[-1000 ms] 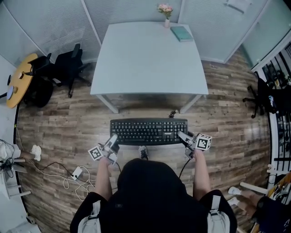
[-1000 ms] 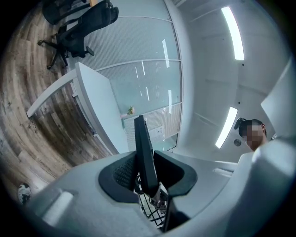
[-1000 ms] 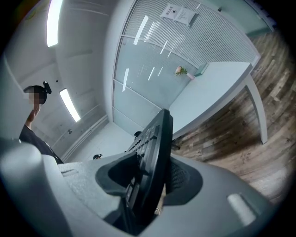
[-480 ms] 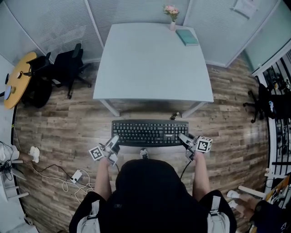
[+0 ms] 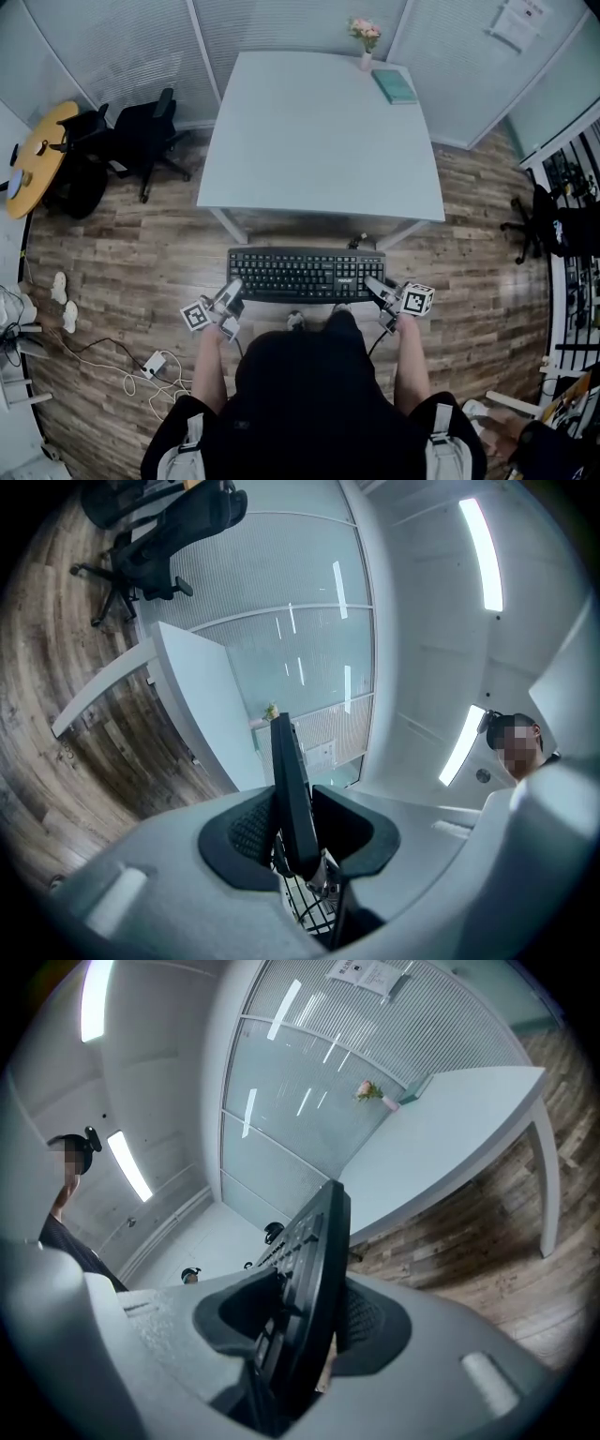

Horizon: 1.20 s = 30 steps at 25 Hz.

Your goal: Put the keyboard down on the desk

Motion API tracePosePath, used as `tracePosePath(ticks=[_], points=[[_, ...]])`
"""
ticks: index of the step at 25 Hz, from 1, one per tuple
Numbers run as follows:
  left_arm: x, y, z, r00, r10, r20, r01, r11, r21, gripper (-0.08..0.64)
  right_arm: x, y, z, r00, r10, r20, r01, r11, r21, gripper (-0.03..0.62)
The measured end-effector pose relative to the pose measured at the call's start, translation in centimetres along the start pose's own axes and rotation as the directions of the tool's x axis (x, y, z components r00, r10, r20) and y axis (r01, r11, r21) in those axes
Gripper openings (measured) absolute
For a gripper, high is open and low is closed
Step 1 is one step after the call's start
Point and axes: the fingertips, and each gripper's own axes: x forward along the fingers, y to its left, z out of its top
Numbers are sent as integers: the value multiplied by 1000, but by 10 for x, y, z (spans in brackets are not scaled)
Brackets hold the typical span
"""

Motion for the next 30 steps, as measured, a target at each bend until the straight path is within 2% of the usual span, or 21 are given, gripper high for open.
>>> tracePosePath(ticks=[6, 10, 15, 19, 24, 30], points=[[-6, 7, 5, 999, 28, 16, -28, 1000, 1, 95, 16, -7, 1, 999, 17, -34, -16, 999, 35, 161], [-6, 14, 14, 998, 50, 39, -50, 999, -5, 95, 30, -23, 7, 997, 6, -73, -6, 1000, -2, 161], [46, 35, 31, 996, 78, 50, -77, 997, -17, 95, 50, -58, 58, 997, 28, -74, -25, 999, 37, 161], [58, 36, 38, 995, 84, 45, -84, 996, -19, 95, 48, -76, 64, 995, -21, -102, 21, 1000, -3, 163], [86, 41, 45, 996, 91, 23, -91, 996, -17, 95, 53, -79, 85, 998, 22, -62, -18, 998, 55, 163], [134, 50, 51, 994, 103, 24, -102, 995, -21, 95, 50, -116, 127, 997, -11, -77, 13, 1000, 25, 163]])
